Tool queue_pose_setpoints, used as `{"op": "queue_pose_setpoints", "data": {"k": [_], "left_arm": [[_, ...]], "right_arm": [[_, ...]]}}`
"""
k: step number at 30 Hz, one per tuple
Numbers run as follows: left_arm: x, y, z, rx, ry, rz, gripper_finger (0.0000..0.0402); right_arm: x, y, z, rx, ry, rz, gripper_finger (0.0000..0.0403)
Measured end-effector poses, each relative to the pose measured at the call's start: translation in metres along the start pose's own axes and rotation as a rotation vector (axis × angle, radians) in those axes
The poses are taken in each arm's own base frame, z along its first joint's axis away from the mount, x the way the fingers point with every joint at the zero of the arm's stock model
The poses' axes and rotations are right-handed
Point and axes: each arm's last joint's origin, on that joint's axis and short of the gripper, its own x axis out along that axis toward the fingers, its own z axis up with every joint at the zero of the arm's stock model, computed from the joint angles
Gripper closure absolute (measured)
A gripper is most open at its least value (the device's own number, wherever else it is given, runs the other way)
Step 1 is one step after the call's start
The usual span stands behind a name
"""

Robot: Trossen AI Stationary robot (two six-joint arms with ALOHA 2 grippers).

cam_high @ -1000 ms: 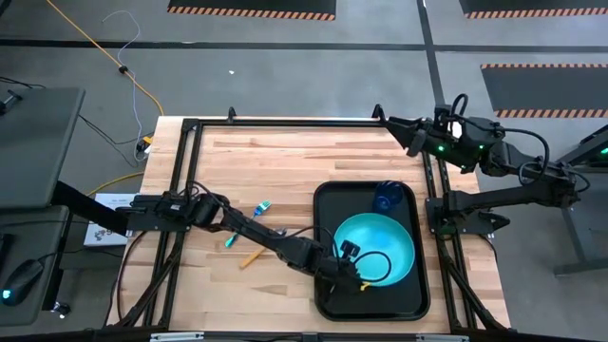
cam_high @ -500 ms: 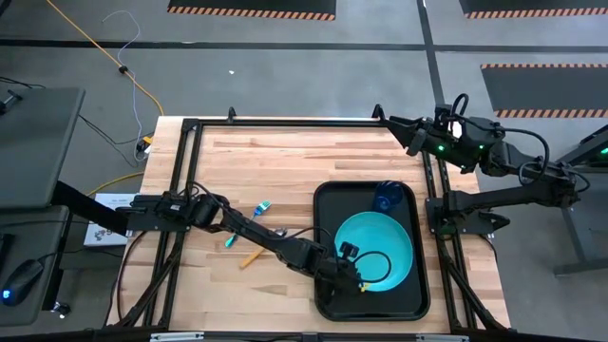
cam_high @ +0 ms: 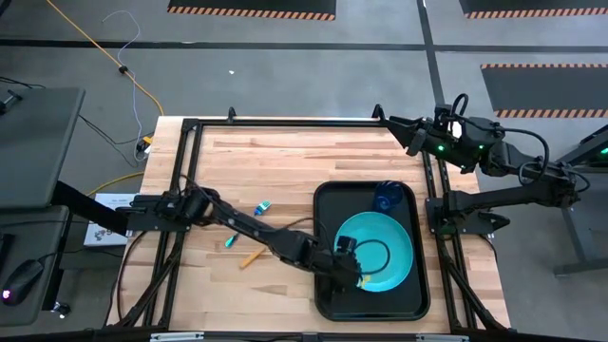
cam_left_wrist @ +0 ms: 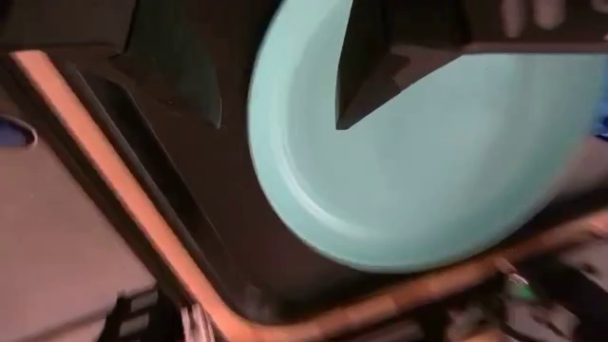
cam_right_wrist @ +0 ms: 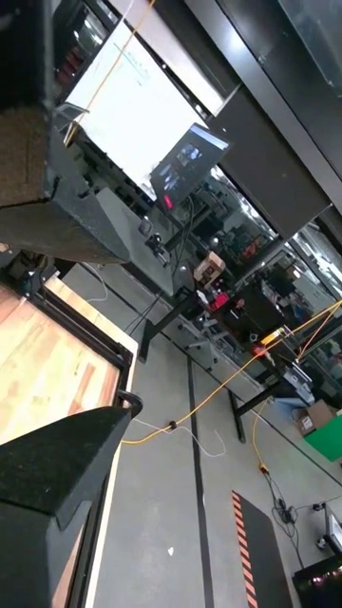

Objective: Pick and place plate/cup/fork/spoon on tray
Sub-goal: Put the blue fork on black serving tray to the right of the blue plate

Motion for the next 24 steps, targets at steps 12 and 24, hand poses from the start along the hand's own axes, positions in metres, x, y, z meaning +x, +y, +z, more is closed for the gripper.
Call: {"op": "queue_pose_setpoints", "data": {"k": [12, 24], "left_arm": [[-0.117, 0.055, 0.048, -0.068, -0.152, 0.078, 0.0200], [-0.179, 0.088, 0.059, -0.210, -0.263, 0.002, 0.0200]], "right_arm": [[0.000, 0.000, 0.000, 0.001, 0.015, 0.018, 0.0151], [0.000, 0.001, -0.002, 0.005, 0.054, 0.051, 0.0151]]}}
